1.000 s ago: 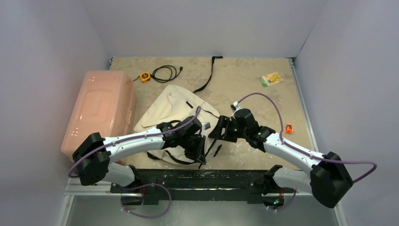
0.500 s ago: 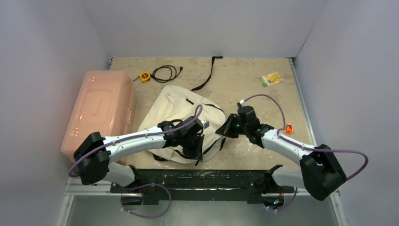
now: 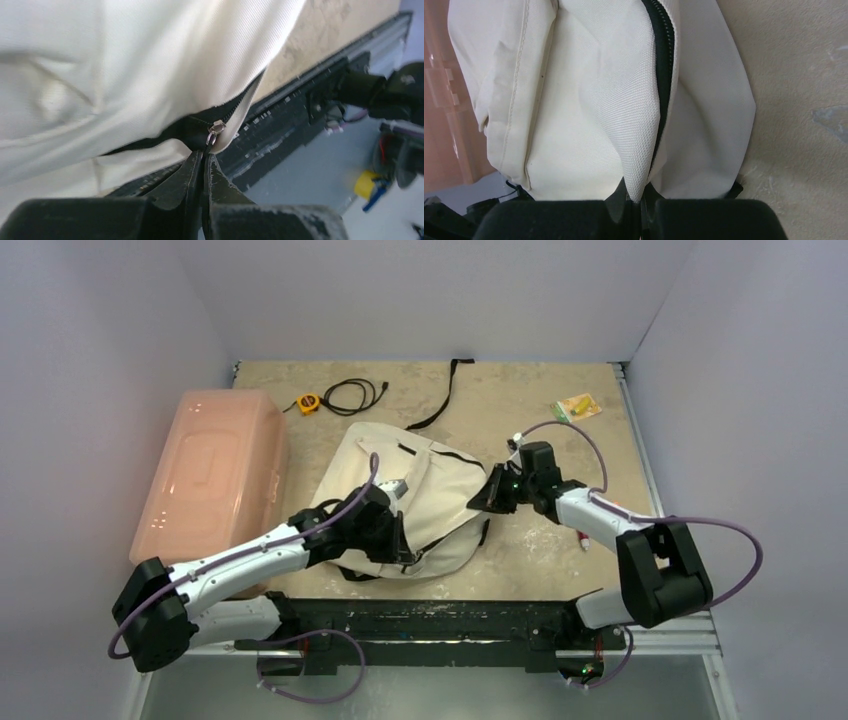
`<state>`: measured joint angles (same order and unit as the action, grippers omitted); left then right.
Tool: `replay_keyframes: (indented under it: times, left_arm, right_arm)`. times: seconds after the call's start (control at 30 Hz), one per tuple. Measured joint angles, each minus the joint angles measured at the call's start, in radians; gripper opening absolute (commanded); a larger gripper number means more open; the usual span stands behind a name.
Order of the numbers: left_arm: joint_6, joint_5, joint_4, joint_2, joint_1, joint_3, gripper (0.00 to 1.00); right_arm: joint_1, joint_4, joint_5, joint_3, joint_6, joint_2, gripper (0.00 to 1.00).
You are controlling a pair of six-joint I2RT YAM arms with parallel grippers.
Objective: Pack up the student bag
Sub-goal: Zip the student bag at the center of the board.
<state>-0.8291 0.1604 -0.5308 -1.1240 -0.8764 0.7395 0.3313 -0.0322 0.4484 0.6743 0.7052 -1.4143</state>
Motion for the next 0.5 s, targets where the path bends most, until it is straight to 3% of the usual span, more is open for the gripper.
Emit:
replay_keyframes:
  times: [0.03,0.13,0.2,0.33,0.5]
  left_arm:
    - [-0.006,0.040,0.038,0.000,-0.009,-0.020,0.00]
    - [-0.024,0.129,0.145,-0.044,-0.080,-0.040,0.00]
    - [-0.024,0.185,0.163,-0.108,-0.133,-0.009,0.00]
    - [-0.019,0.250,0.144,-0.241,-0.185,0.056,0.00]
    - [-0.016,0.271,0.140,-0.288,-0.197,0.079,0.00]
  right_arm:
    - [-0.001,-0.011,0.001,0.008,-0.014,-0.001,0.00]
    - [0.018,-0.119,-0.014,0.074,-0.070,-0.016,0.46]
    - [0.068,-0.190,-0.106,0.146,-0.126,-0.036,0.61]
    - [0.126,-0.234,-0.226,0.151,-0.164,0.057,0.67]
    - [0.154,-0.246,-0.221,-0.011,-0.068,0.291,0.70]
